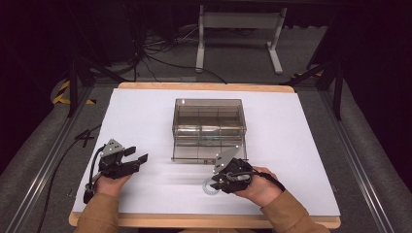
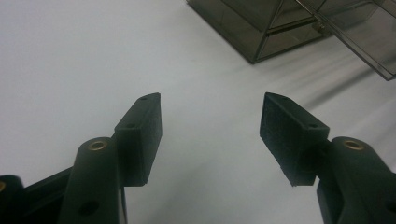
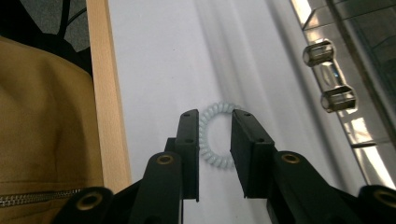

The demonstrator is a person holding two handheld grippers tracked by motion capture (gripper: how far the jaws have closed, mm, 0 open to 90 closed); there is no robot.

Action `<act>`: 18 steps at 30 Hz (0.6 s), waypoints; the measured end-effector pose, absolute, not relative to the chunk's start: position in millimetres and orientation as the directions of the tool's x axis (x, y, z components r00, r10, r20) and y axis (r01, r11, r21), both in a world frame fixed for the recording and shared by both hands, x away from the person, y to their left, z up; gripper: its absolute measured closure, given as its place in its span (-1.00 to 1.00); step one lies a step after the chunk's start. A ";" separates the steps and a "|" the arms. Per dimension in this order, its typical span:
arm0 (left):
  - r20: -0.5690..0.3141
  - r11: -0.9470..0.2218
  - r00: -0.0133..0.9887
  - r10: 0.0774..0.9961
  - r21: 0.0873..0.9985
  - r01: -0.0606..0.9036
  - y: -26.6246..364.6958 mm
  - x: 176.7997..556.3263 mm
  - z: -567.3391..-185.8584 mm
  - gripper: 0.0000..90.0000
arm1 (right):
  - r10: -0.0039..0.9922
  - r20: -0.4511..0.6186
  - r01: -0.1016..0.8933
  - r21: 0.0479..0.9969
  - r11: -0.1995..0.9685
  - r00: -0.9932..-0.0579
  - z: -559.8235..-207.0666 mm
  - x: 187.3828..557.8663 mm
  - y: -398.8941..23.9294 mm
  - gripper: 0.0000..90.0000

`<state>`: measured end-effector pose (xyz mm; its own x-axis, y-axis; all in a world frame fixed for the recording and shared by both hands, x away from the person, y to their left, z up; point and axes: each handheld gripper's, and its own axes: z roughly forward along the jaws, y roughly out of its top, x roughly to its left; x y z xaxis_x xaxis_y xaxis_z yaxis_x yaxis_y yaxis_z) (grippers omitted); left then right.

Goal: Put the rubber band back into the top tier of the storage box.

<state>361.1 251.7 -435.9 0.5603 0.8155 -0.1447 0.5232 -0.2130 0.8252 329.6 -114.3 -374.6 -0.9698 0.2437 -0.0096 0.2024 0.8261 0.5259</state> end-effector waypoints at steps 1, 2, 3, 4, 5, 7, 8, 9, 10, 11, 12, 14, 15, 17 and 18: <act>-0.146 -0.212 0.561 0.815 0.825 0.523 251.7 361.2 -436.0 -0.12 | 0.238 -0.008 0.199 0.522 0.829 -0.971 -376.4 329.7 -113.3 0.62; -0.146 -0.212 0.561 0.815 0.825 0.523 251.7 361.2 -436.0 -0.12 | 0.238 -0.008 0.199 0.522 0.829 -0.971 -376.4 329.7 -113.3 0.62; -0.143 -0.214 0.561 0.815 0.825 0.523 251.7 361.2 -435.9 -0.12 | 0.236 -0.005 0.200 0.511 0.836 -0.972 -380.2 329.1 -111.0 0.62; -0.144 -0.216 0.562 0.814 0.824 0.524 251.8 361.2 -435.8 -0.12 | 0.237 -0.001 0.204 0.504 0.840 -0.972 -381.6 328.8 -110.1 0.62; -0.144 -0.216 0.562 0.814 0.824 0.524 251.8 361.2 -435.8 -0.12 | 0.237 -0.001 0.204 0.504 0.840 -0.972 -381.6 328.8 -110.1 0.62; -0.144 -0.216 0.562 0.815 0.823 0.525 251.7 361.1 -435.7 -0.12 | 0.231 -0.003 0.200 0.490 0.848 -0.973 -386.5 328.6 -107.3 0.62; -0.144 -0.215 0.561 0.815 0.825 0.523 251.7 361.1 -435.8 -0.12 | 0.231 0.003 0.204 0.482 0.852 -0.973 -388.1 328.2 -106.3 0.62; -0.144 -0.215 0.561 0.815 0.825 0.523 251.7 361.1 -435.8 -0.12 | 0.228 0.006 0.203 0.476 0.856 -0.974 -389.5 328.3 -105.4 0.62; -0.144 -0.215 0.561 0.815 0.825 0.523 251.7 361.1 -435.8 -0.12 | 0.226 0.000 0.199 0.474 0.858 -0.974 -392.4 328.5 -103.6 0.62; -0.143 -0.215 0.562 0.815 0.825 0.523 251.7 361.2 -435.8 -0.12 | 0.225 0.001 0.200 0.464 0.863 -0.974 -393.3 328.5 -103.1 0.62; -0.144 -0.217 0.563 0.814 0.823 0.524 251.8 361.3 -435.7 -0.12 | 0.230 0.002 0.205 0.463 0.862 -0.973 -394.5 328.3 -102.4 0.61; -0.143 -0.218 0.563 0.814 0.823 0.524 251.7 361.3 -435.7 -0.12 | 0.233 0.004 0.209 0.454 0.866 -0.972 -396.7 328.7 -101.5 0.59; -0.144 -0.218 0.563 0.814 0.823 0.525 251.7 361.3 -435.7 -0.12 | 0.233 0.004 0.209 0.455 0.866 -0.972 -398.6 329.5 -100.6 0.58; -0.144 -0.218 0.563 0.814 0.823 0.525 251.7 361.2 -435.7 -0.12 | 0.236 0.016 0.218 0.444 0.869 -0.972 -402.2 329.9 -99.3 0.58; -0.143 -0.218 0.563 0.814 0.823 0.524 251.8 361.3 -435.7 -0.12 | 0.235 0.015 0.218 0.434 0.874 -0.972 -403.5 330.0 -98.8 0.59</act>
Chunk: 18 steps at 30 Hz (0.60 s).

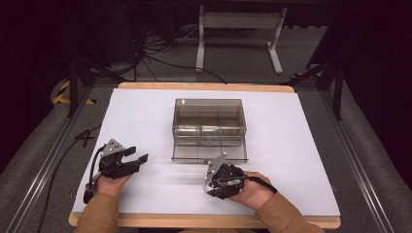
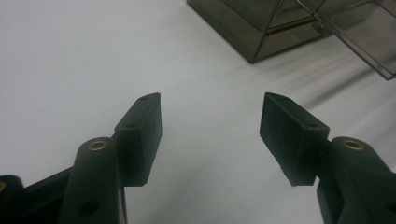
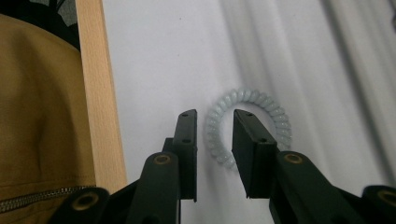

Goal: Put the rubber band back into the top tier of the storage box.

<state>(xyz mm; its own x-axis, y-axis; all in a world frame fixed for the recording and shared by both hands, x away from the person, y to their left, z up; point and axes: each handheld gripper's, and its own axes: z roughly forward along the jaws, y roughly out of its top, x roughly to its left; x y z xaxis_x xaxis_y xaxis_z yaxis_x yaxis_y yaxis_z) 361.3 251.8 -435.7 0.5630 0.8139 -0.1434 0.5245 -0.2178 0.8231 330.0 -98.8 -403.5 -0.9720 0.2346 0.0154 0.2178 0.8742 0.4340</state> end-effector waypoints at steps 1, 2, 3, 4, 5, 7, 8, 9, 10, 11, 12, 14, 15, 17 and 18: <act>-0.144 -0.218 0.563 0.814 0.823 0.525 251.8 361.3 -435.7 -0.12 | 0.232 0.012 0.214 0.431 0.876 -0.973 -405.0 330.1 -97.9 0.59; -0.144 -0.218 0.563 0.814 0.823 0.525 251.8 361.3 -435.8 -0.12 | 0.231 0.017 0.216 0.426 0.879 -0.973 -406.1 330.0 -97.3 0.59; -0.143 -0.218 0.563 0.814 0.823 0.525 251.8 361.4 -435.8 -0.12 | 0.224 0.010 0.207 0.432 0.878 -0.974 -407.5 330.8 -96.6 0.59; -0.144 -0.218 0.563 0.814 0.823 0.525 251.6 361.4 -435.8 -0.12 | 0.227 0.012 0.211 0.424 0.881 -0.974 -408.0 330.3 -96.1 0.59; -0.144 -0.218 0.563 0.814 0.823 0.525 251.5 361.3 -435.9 -0.12 | 0.232 0.016 0.218 0.414 0.884 -0.973 -408.3 329.8 -95.6 0.59; -0.142 -0.219 0.563 0.814 0.823 0.524 251.5 361.2 -435.8 -0.12 | 0.238 0.007 0.219 0.411 0.885 -0.971 -410.4 329.8 -94.5 0.59; -0.142 -0.218 0.562 0.815 0.824 0.524 251.6 361.1 -435.6 -0.12 | 0.241 0.012 0.225 0.405 0.886 -0.970 -411.3 329.6 -94.1 0.59; -0.141 -0.216 0.561 0.816 0.825 0.522 251.6 361.0 -435.6 -0.12 | 0.241 0.011 0.225 0.400 0.889 -0.970 -412.6 329.6 -93.5 0.59; -0.141 -0.215 0.560 0.816 0.825 0.522 251.7 361.0 -435.5 -0.12 | 0.240 0.003 0.222 0.393 0.892 -0.971 -413.8 329.6 -92.6 0.60; -0.141 -0.215 0.560 0.816 0.825 0.522 251.7 361.0 -435.6 -0.12 | 0.239 -0.004 0.219 0.388 0.895 -0.971 -415.3 329.6 -91.8 0.60; -0.142 -0.217 0.561 0.815 0.824 0.524 251.8 361.1 -435.5 -0.12 | 0.238 -0.005 0.218 0.381 0.899 -0.971 -416.4 329.6 -91.2 0.61; -0.142 -0.218 0.562 0.815 0.824 0.523 251.5 361.2 -435.7 -0.12 | 0.239 -0.010 0.218 0.374 0.902 -0.971 -417.8 329.1 -89.7 0.62; -0.142 -0.216 0.561 0.815 0.825 0.523 251.3 361.2 -435.7 -0.12 | 0.240 -0.019 0.216 0.369 0.904 -0.971 -418.3 328.6 -88.9 0.62; -0.141 -0.217 0.561 0.816 0.825 0.522 251.3 361.2 -435.7 -0.12 | 0.235 -0.025 0.209 0.370 0.905 -0.972 -418.3 328.4 -88.2 0.63; -0.141 -0.217 0.561 0.816 0.825 0.523 251.4 361.2 -435.7 -0.12 | 0.235 -0.026 0.209 0.369 0.906 -0.972 -418.4 328.2 -88.0 0.64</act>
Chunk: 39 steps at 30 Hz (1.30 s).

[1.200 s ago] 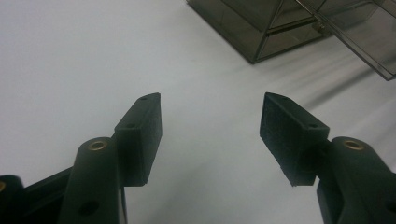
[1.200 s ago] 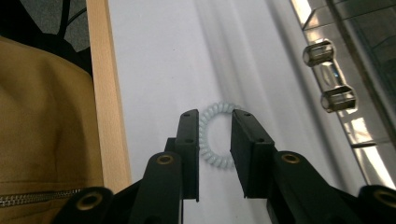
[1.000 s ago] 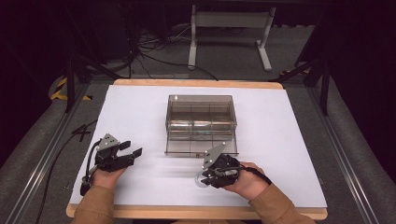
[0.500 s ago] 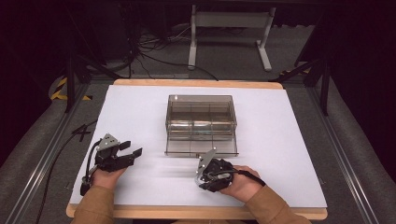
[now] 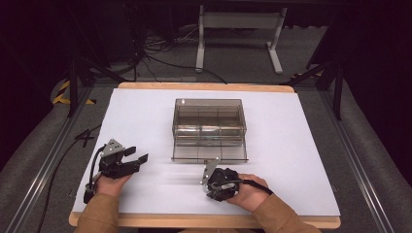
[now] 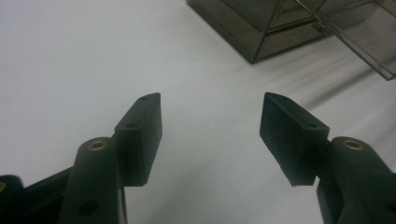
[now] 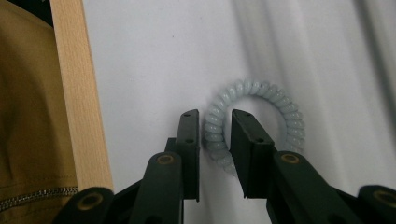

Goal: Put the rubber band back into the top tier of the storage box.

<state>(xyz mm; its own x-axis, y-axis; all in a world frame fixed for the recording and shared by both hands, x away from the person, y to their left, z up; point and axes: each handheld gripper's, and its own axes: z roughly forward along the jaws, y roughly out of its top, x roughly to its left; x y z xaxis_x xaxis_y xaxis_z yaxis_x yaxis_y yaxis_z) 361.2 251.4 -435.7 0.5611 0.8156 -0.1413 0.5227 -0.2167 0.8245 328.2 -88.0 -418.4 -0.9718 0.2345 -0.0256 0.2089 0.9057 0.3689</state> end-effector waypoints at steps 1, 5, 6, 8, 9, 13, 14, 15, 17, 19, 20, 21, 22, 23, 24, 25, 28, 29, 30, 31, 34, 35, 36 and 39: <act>-0.142 -0.217 0.561 0.815 0.824 0.524 251.6 361.2 -435.7 -0.12 | 0.235 -0.026 0.209 0.369 0.906 -0.972 -418.4 328.2 -87.9 0.66; -0.141 -0.216 0.561 0.816 0.825 0.523 251.3 361.2 -435.8 -0.12 | 0.233 -0.025 0.208 0.367 0.907 -0.972 -418.4 328.3 -87.7 0.78; -0.142 -0.215 0.560 0.816 0.825 0.523 251.1 361.1 -435.9 -0.12 | 0.234 -0.021 0.211 0.365 0.907 -0.972 -418.3 328.2 -87.6 0.79; -0.142 -0.216 0.560 0.816 0.824 0.524 251.1 361.2 -435.9 -0.12 | 0.235 -0.018 0.212 0.364 0.907 -0.972 -418.2 328.5 -87.5 0.80; -0.142 -0.216 0.560 0.816 0.824 0.524 251.2 361.2 -435.9 -0.12 | 0.235 -0.018 0.213 0.364 0.907 -0.972 -418.2 328.6 -87.5 0.81; -0.143 -0.216 0.560 0.816 0.823 0.525 251.3 361.3 -435.9 -0.12 | 0.234 -0.015 0.213 0.364 0.907 -0.972 -417.9 328.7 -87.4 0.82; -0.143 -0.216 0.560 0.816 0.823 0.525 251.3 361.3 -436.0 -0.12 | 0.231 -0.011 0.212 0.365 0.907 -0.973 -417.6 329.0 -87.5 0.82; -0.143 -0.217 0.561 0.816 0.823 0.525 251.4 361.4 -436.0 -0.12 | 0.230 -0.008 0.211 0.367 0.906 -0.973 -417.3 328.9 -87.6 0.82; -0.143 -0.217 0.561 0.816 0.823 0.525 251.4 361.3 -436.0 -0.12 | 0.225 0.000 0.209 0.370 0.905 -0.974 -414.7 328.0 -87.5 0.83; -0.143 -0.217 0.561 0.816 0.823 0.525 251.6 361.2 -435.9 -0.12 | 0.227 -0.005 0.209 0.374 0.904 -0.974 -413.9 327.5 -87.6 0.83; -0.142 -0.217 0.561 0.816 0.823 0.525 251.6 361.2 -435.9 -0.12 | 0.225 0.000 0.209 0.375 0.903 -0.974 -412.2 327.2 -87.9 0.83; -0.142 -0.216 0.560 0.816 0.823 0.525 251.6 361.2 -435.9 -0.12 | 0.225 0.003 0.210 0.378 0.902 -0.974 -410.7 326.7 -88.1 0.83; -0.142 -0.216 0.559 0.817 0.823 0.525 251.6 361.1 -435.9 -0.12 | 0.226 0.002 0.210 0.382 0.900 -0.974 -409.0 326.2 -88.6 0.83; -0.143 -0.215 0.559 0.817 0.823 0.525 251.6 361.1 -435.9 -0.12 | 0.227 0.006 0.212 0.383 0.899 -0.974 -407.6 326.0 -88.9 0.83; -0.143 -0.215 0.559 0.817 0.823 0.525 251.6 361.1 -435.9 -0.12 | 0.223 0.006 0.207 0.393 0.896 -0.975 -406.0 325.9 -89.4 0.83; -0.143 -0.215 0.559 0.817 0.823 0.525 251.6 361.1 -435.9 -0.12 | 0.221 0.002 0.204 0.395 0.896 -0.975 -404.7 325.8 -89.7 0.83; -0.143 -0.215 0.558 0.817 0.823 0.525 251.6 361.2 -435.9 -0.12 | 0.221 0.001 0.202 0.405 0.892 -0.975 -401.0 325.7 -91.0 0.83; -0.143 -0.215 0.558 0.817 0.823 0.525 251.7 361.2 -435.9 -0.12 | 0.221 0.006 0.204 0.408 0.890 -0.975 -399.7 325.5 -91.5 0.83; -0.143 -0.215 0.558 0.817 0.823 0.525 251.7 361.2 -435.9 -0.12 | 0.221 0.013 0.207 0.406 0.890 -0.975 -398.3 325.4 -92.1 0.83; -0.143 -0.215 0.558 0.817 0.823 0.525 251.7 361.2 -435.9 -0.12 | 0.224 0.015 0.211 0.409 0.888 -0.974 -397.0 325.1 -92.6 0.83; -0.143 -0.215 0.558 0.817 0.823 0.525 251.6 361.1 -435.8 -0.12 | 0.226 0.016 0.211 0.420 0.883 -0.974 -392.3 324.1 -93.9 0.83; -0.143 -0.215 0.558 0.817 0.823 0.525 251.6 361.1 -435.8 -0.12 | 0.226 0.016 0.211 0.420 0.883 -0.974 -392.3 324.1 -93.9 0.83; -0.143 -0.215 0.559 0.817 0.824 0.525 251.7 361.0 -435.8 -0.12 | 0.222 0.013 0.206 0.430 0.879 -0.975 -390.4 324.2 -94.4 0.83; -0.143 -0.214 0.558 0.818 0.824 0.525 252.0 360.9 -435.9 -0.12 | 0.221 0.018 0.206 0.442 0.873 -0.975 -384.1 323.4 -95.7 0.83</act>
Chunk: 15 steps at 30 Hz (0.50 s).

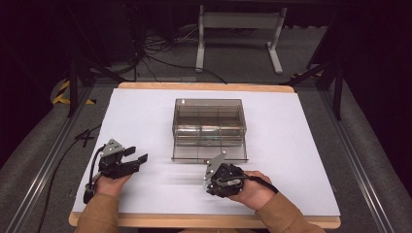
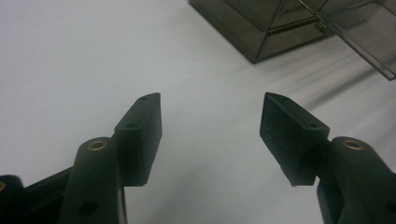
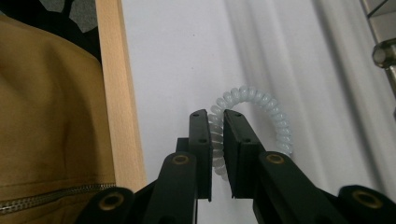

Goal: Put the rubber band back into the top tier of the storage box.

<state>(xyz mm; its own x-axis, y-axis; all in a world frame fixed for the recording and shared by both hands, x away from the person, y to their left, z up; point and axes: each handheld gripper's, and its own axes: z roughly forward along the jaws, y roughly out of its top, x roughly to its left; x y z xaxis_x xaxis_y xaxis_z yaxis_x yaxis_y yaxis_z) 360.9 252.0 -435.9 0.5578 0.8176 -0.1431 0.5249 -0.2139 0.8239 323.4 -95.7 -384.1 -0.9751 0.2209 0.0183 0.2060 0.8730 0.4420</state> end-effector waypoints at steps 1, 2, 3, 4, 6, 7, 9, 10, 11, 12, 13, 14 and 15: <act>-0.145 -0.213 0.558 0.817 0.824 0.526 252.0 360.8 -435.9 -0.12 | 0.220 0.018 0.205 0.452 0.868 -0.975 -382.9 323.3 -95.8 0.83; -0.143 -0.212 0.556 0.819 0.825 0.524 252.1 360.8 -435.9 -0.12 | 0.221 0.020 0.206 0.450 0.869 -0.975 -381.0 322.9 -96.3 0.83; -0.144 -0.211 0.556 0.819 0.825 0.525 252.1 360.7 -435.9 -0.12 | 0.218 0.021 0.203 0.454 0.868 -0.976 -379.2 322.8 -96.7 0.83; -0.144 -0.211 0.555 0.819 0.825 0.525 252.1 360.7 -435.9 -0.12 | 0.217 0.022 0.203 0.458 0.866 -0.976 -378.4 322.6 -96.7 0.83; -0.144 -0.211 0.555 0.819 0.825 0.524 252.0 360.8 -436.0 -0.12 | 0.216 0.024 0.202 0.466 0.861 -0.976 -377.3 322.4 -96.6 0.83; -0.144 -0.213 0.557 0.818 0.823 0.526 252.0 360.7 -435.7 -0.12 | 0.207 0.020 0.192 0.473 0.860 -0.978 -374.6 321.6 -96.0 0.83; -0.144 -0.214 0.557 0.818 0.823 0.526 251.9 360.6 -435.7 -0.12 | 0.204 0.022 0.190 0.473 0.860 -0.979 -373.7 321.1 -96.0 0.83; -0.143 -0.213 0.556 0.819 0.824 0.525 252.0 360.6 -435.7 -0.12 | 0.208 0.026 0.195 0.475 0.858 -0.978 -372.5 320.4 -95.7 0.83; -0.143 -0.212 0.555 0.819 0.825 0.524 252.1 360.6 -435.8 -0.12 | 0.204 0.021 0.189 0.483 0.855 -0.979 -371.4 320.4 -95.6 0.83; -0.143 -0.211 0.555 0.819 0.825 0.524 252.1 360.6 -435.8 -0.12 | 0.203 0.020 0.187 0.484 0.855 -0.979 -369.7 320.1 -95.7 0.83; -0.145 -0.209 0.555 0.819 0.825 0.525 252.1 360.5 -435.8 -0.12 | 0.201 0.022 0.186 0.490 0.852 -0.979 -368.7 320.3 -95.9 0.83; -0.144 -0.210 0.555 0.819 0.825 0.525 252.2 360.6 -435.8 -0.12 | 0.197 0.023 0.182 0.493 0.851 -0.980 -367.7 320.5 -96.2 0.83; -0.145 -0.209 0.554 0.819 0.825 0.525 252.1 360.6 -435.8 -0.12 | 0.196 0.018 0.179 0.499 0.848 -0.980 -366.7 320.8 -96.5 0.83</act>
